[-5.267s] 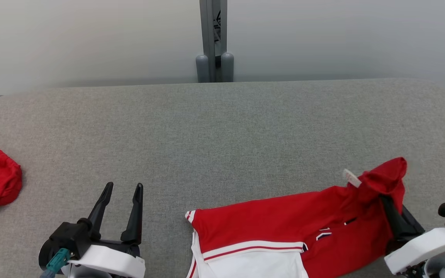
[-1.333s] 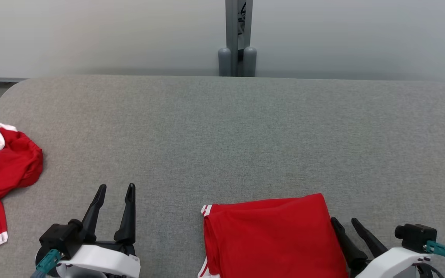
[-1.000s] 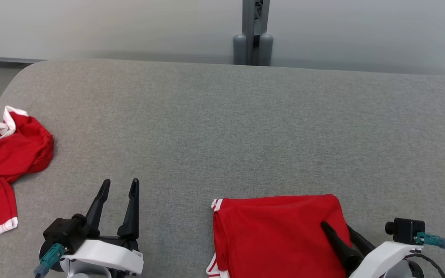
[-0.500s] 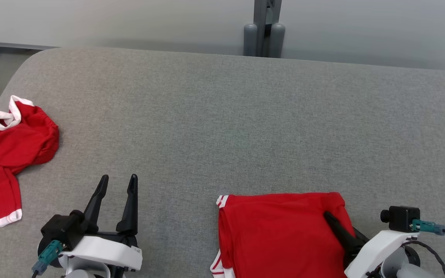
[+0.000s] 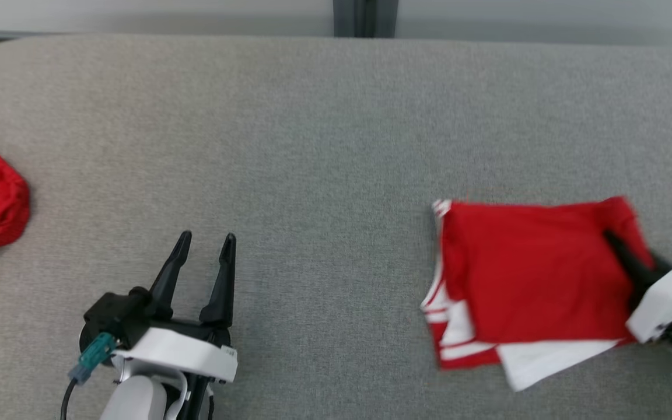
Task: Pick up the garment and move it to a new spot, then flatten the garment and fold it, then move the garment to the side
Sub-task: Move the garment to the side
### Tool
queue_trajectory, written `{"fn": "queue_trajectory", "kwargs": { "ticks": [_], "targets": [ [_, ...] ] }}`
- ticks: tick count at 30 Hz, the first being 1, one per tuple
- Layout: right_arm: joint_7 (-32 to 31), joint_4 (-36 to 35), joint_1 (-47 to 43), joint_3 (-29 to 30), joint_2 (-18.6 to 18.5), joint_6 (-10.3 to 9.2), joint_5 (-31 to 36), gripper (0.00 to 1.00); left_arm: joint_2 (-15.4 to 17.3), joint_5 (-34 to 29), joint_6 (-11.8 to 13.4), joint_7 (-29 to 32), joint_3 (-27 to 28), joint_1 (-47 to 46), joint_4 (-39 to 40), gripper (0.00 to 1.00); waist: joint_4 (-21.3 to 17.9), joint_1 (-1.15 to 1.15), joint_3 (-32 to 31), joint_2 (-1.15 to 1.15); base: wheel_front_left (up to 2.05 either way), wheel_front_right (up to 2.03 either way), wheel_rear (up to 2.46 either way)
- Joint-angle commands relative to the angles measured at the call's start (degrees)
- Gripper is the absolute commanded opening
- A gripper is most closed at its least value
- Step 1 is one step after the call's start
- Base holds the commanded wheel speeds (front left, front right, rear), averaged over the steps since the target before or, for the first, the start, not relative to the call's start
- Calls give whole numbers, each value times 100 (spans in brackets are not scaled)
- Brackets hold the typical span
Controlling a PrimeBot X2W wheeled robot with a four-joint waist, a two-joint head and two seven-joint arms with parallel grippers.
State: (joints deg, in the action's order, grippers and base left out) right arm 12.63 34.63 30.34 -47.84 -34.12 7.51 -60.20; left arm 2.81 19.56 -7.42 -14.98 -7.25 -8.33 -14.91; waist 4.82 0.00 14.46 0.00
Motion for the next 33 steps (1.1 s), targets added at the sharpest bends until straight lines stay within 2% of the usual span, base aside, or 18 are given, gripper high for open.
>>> {"fn": "queue_trajectory", "kwargs": {
  "ticks": [1, 6, 11, 15, 20, 27, 28, 29, 30, 33],
  "targets": [
    [57, 129, 211, 37, -223, -3, 75, 0, 18, 21, -6, -14, -41, -168, 34, 100, -122, 0, 326, 0, 0, 0, 0],
    [105, 582, 686, 197, -843, -3, 211, 0, 19, 91, -7, -14, -258, -464, 86, 100, -192, 0, 859, 0, 0, 0, 0],
    [203, 1347, 1140, 626, -1250, -3, 336, 0, 20, 178, -7, -15, -441, -699, 140, 100, -206, 0, 1308, 0, 0, 0, 0],
    [270, 2024, 1581, 1102, -1391, -3, 704, 0, 17, 241, 11, -12, -538, -854, 156, 100, -201, 0, 1602, 0, 0, 0, 0],
    [271, 2430, 1913, 1598, -1454, -3, 1417, 0, 14, 287, 9, 7, -560, -956, 116, 100, -181, 0, 1789, 0, 0, 0, 0],
    [272, 2771, 2089, 2368, -1262, -3, 2431, 0, 15, 283, 5, 17, -504, -1048, 75, 100, -186, 0, 1924, 0, 0, 0, 0],
    [272, 2788, 2084, 2449, -1243, -3, 2568, 16, 16, 282, 4, 21, -498, -1066, 60, 100, -185, 0, 1929, 0, 0, 0, 0],
    [273, 2820, 2073, 2504, -1218, -3, 2716, 62, 16, 281, 4, 21, -498, -1078, 46, 100, -181, 0, 1929, 0, 0, 0, 0],
    [272, 2843, 2057, 2530, -1190, -3, 2892, 100, 16, 281, 3, 21, -502, -1083, 37, 100, -177, 0, 1923, 0, 0, 0, 0],
    [272, 2834, 2080, 2726, -1172, -3, 3459, 100, 19, 292, 2, 21, -510, -1069, 6, 100, -159, 0, 1850, 0, 0, 0, 0]
  ]
}}
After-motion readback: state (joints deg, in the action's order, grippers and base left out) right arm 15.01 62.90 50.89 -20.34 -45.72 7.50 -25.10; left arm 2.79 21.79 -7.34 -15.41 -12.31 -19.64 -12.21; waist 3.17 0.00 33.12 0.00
